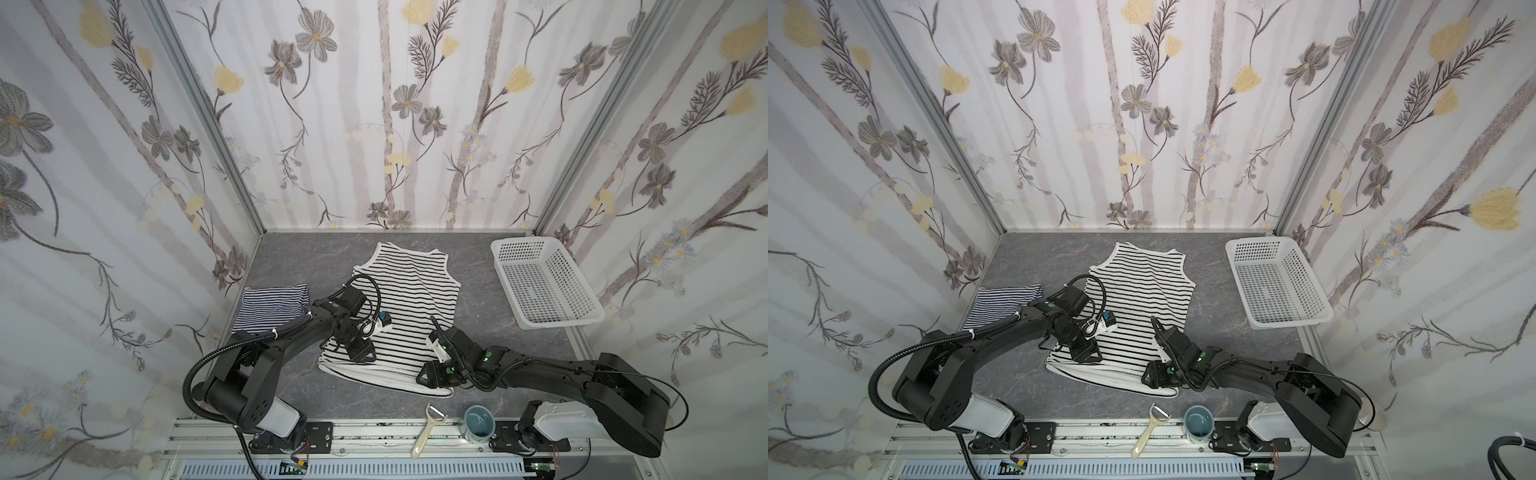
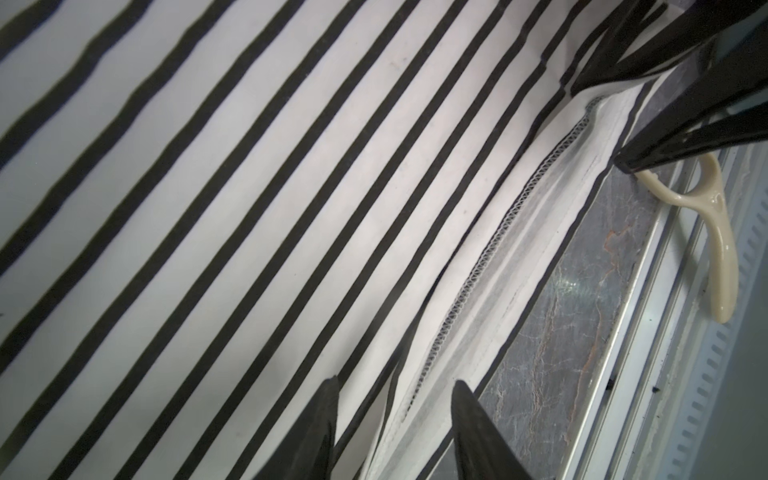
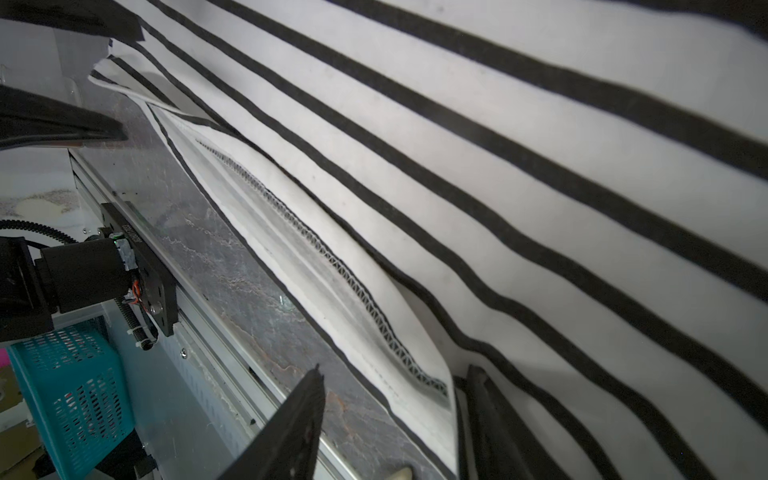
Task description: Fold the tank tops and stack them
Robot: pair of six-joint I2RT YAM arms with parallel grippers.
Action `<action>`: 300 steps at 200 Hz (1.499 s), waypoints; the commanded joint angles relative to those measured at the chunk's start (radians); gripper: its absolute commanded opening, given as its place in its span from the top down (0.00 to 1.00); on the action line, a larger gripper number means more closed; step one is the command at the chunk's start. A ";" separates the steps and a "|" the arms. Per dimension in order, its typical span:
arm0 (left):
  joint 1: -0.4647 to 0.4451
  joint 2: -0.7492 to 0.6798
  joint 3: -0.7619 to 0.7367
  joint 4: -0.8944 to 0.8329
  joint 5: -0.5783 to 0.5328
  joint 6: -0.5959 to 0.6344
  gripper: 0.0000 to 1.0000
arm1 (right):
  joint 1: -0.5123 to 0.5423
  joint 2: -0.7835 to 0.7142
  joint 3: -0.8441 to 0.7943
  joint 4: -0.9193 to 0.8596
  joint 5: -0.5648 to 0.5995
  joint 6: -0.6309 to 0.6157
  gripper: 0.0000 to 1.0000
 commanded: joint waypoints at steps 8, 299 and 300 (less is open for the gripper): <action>0.002 0.027 0.014 0.000 0.044 0.004 0.54 | 0.029 -0.023 -0.006 0.036 -0.017 0.000 0.44; -0.268 0.045 -0.075 0.061 -0.321 -0.078 0.53 | -0.051 -0.150 -0.088 -0.070 0.093 0.113 0.47; -0.268 0.044 -0.074 0.061 -0.323 -0.078 0.53 | -0.053 -0.149 -0.088 -0.071 0.093 0.112 0.47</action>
